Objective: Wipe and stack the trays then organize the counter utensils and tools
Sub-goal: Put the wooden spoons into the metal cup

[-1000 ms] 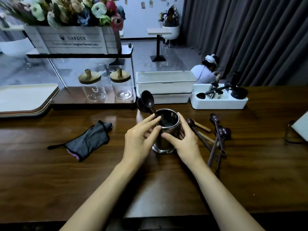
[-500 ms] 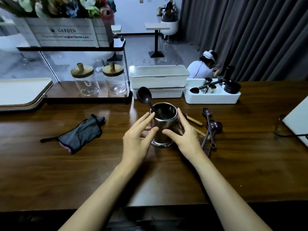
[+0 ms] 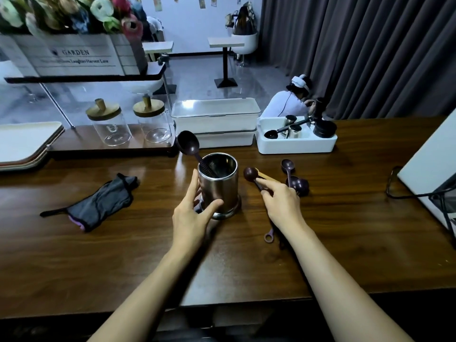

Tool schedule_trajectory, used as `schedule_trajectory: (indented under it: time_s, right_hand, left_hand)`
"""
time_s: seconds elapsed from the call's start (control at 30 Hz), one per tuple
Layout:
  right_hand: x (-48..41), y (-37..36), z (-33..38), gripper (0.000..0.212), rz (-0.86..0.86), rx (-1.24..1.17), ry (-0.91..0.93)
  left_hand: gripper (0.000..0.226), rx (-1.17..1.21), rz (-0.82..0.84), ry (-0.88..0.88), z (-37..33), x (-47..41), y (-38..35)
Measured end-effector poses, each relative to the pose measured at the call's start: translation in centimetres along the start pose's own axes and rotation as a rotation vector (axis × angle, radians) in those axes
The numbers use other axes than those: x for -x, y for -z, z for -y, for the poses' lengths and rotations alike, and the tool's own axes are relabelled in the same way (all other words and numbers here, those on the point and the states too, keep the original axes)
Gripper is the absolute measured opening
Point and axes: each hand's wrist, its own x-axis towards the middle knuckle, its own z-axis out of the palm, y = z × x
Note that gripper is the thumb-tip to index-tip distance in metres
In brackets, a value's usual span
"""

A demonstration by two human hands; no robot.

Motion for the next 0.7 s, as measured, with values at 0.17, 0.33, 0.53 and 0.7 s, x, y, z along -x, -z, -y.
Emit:
schedule_trajectory:
  time_s: [0.17,0.33,0.53,0.7]
  right_hand:
    - [-0.7,-0.7,-0.2,0.035,0.055,0.167,-0.001]
    - [-1.2,-1.0,0.7,0.034,0.127,0.229,0.0]
    - [-1.8,-0.3,2.0,0.031,0.051,-0.063,0.074]
    - [-2.5,0.3,2.7,0.03,-0.074,-0.487,0.028]
  left_hand:
    - [0.096,-0.028,-0.025,0.005,0.5,-0.2,0.2]
    - [0.097,-0.072,-0.024,0.003,0.5,-0.1,0.4]
    - [0.111,-0.136,0.049,0.007,0.3,-0.4,0.4]
    - [0.112,-0.141,0.067,0.029,0.4,-0.8,0.3]
